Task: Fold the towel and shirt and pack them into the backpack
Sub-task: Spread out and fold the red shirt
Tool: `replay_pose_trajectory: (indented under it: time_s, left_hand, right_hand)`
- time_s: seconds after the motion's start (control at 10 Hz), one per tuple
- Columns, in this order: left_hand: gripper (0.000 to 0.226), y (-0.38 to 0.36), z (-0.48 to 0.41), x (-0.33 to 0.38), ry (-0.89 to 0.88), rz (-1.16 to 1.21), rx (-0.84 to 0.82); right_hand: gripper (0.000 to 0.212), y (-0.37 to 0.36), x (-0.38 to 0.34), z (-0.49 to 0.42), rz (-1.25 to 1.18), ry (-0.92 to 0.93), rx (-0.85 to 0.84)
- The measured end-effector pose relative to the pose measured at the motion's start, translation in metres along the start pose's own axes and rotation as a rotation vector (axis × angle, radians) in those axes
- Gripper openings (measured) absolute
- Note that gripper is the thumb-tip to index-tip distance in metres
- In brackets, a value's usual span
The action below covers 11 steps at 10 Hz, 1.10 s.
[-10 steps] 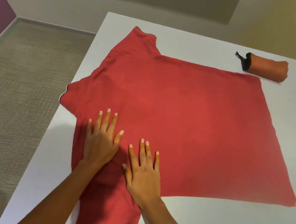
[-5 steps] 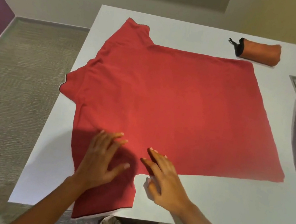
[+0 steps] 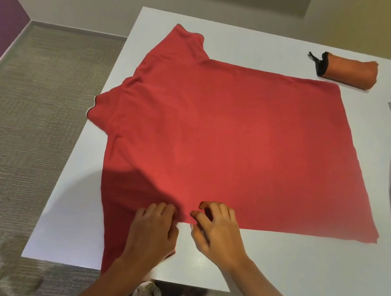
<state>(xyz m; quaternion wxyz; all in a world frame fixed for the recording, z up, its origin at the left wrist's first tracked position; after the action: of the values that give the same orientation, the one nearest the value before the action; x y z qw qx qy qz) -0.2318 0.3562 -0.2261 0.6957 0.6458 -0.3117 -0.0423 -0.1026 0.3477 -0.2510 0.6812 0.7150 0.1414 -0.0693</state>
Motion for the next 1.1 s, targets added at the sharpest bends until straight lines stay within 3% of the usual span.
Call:
replay_pose_trajectory:
  time_s: [0.1,0.2,0.3,0.5,0.7,0.9,1.0,1.1]
  left_hand:
    - [0.007,0.013,-0.006,-0.018,0.152,0.142,-0.026]
    - [0.013,0.017,-0.011,-0.027,0.173,0.164,-0.078]
    - [0.026,0.018,-0.016,-0.028,0.116,0.040,-0.188]
    - [0.050,-0.011,0.010,-0.016,0.027,-0.248,-0.365]
    - [0.067,-0.029,0.044,-0.018,0.137,-0.182,-0.373]
    - [0.090,-0.043,0.072,-0.021,0.213,-0.003,-0.443]
    - [0.072,-0.030,0.067,-0.022,0.062,-0.065,-0.330]
    - [0.048,-0.005,0.060,-0.044,0.054,-0.031,-0.213]
  right_hand:
    - [0.028,0.009,0.019,-0.009,0.025,-0.014,0.004]
    - [0.044,0.023,0.059,-0.017,0.051,-0.119,0.025]
    - [0.052,0.051,0.149,-0.020,0.121,-0.331,0.057]
    - [0.031,0.099,0.286,0.013,0.238,-0.672,0.094]
    - [0.024,0.126,0.364,0.058,0.230,-0.908,0.019]
    - [0.031,0.145,0.371,0.056,0.180,-0.908,-0.010]
    - [0.022,0.133,0.407,0.070,0.061,-0.934,0.004]
    - [0.016,0.125,0.461,0.076,-0.103,-0.964,-0.071]
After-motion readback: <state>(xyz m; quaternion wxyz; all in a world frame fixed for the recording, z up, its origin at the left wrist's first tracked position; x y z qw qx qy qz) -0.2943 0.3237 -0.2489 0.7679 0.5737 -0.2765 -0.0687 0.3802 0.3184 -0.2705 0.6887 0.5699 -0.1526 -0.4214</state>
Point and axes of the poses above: each hand's wrist, its own z-axis away from the middle knuckle, its own y-axis out of the back of the hand, x = y × z, the point moved 10 cm from there along -z, towards the middle knuckle, and after that the axes turned 13 degrees about -y, right-handed, at the moved point
